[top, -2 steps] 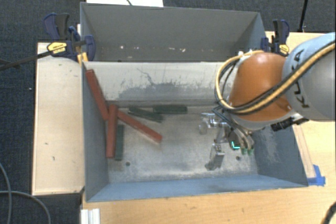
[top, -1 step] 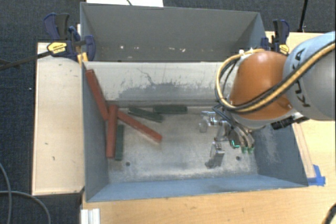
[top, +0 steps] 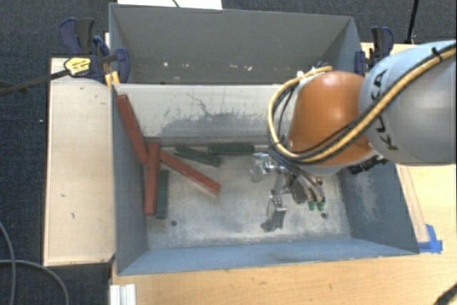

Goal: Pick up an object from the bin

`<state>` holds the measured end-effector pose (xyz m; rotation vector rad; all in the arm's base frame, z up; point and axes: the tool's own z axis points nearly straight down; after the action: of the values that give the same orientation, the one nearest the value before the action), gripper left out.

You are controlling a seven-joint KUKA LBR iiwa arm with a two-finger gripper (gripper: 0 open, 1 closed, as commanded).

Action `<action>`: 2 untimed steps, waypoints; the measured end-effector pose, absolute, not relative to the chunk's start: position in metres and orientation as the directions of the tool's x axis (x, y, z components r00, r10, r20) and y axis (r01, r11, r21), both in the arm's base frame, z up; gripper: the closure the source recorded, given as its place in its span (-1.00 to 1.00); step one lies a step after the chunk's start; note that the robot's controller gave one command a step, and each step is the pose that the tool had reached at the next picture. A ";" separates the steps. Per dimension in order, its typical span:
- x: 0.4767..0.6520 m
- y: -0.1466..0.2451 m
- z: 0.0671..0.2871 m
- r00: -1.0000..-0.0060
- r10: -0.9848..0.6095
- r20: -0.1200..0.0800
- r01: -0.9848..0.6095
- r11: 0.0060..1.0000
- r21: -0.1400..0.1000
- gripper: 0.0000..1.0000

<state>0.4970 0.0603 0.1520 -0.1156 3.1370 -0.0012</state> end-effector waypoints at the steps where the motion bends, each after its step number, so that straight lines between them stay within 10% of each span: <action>1: 0.516 0.112 0.123 -0.983 -0.182 -0.006 -0.182 0.983 0.001 -1.00; 2: 0.536 0.136 0.107 -0.981 -0.193 -0.003 -0.193 0.981 0.001 -1.00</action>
Offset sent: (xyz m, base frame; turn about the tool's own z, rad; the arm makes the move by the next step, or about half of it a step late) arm 0.0418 0.0789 -0.0490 -0.1196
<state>0.5360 0.1358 0.1065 -0.3035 3.1239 0.0021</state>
